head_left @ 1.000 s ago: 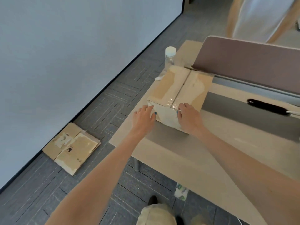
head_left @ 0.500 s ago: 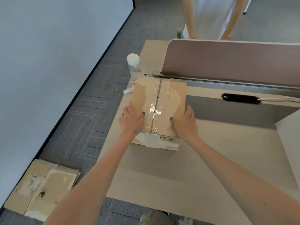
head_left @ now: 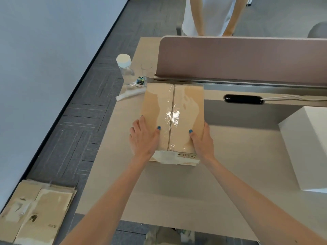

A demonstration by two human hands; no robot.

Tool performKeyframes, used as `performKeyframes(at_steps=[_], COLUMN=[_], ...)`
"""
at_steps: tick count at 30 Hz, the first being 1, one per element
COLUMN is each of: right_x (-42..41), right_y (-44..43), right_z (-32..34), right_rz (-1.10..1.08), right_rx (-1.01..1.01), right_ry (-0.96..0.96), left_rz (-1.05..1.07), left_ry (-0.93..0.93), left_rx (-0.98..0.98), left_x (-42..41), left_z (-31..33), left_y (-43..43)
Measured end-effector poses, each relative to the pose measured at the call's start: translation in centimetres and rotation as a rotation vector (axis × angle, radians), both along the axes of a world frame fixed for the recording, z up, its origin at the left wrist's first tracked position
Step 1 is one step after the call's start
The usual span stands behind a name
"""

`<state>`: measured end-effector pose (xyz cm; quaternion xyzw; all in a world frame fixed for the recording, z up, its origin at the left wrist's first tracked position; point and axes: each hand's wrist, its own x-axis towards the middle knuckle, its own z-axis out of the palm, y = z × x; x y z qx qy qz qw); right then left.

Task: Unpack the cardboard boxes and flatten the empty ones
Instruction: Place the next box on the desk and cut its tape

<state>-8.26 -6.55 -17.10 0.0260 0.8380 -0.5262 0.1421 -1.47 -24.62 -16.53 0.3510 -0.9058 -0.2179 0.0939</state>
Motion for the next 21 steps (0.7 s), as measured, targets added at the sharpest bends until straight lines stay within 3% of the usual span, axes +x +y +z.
performKeyframes(at_steps=[21], right_x=[2.8], right_y=[31.5], right_z=[0.4], right_rz=[-0.034], right_rx=[-0.039], right_ry=[0.053], left_rz=[-0.06], left_ry=[0.032], left_rx=[0.054], left_x=[2.1], left_z=[0.1], left_y=[30.9])
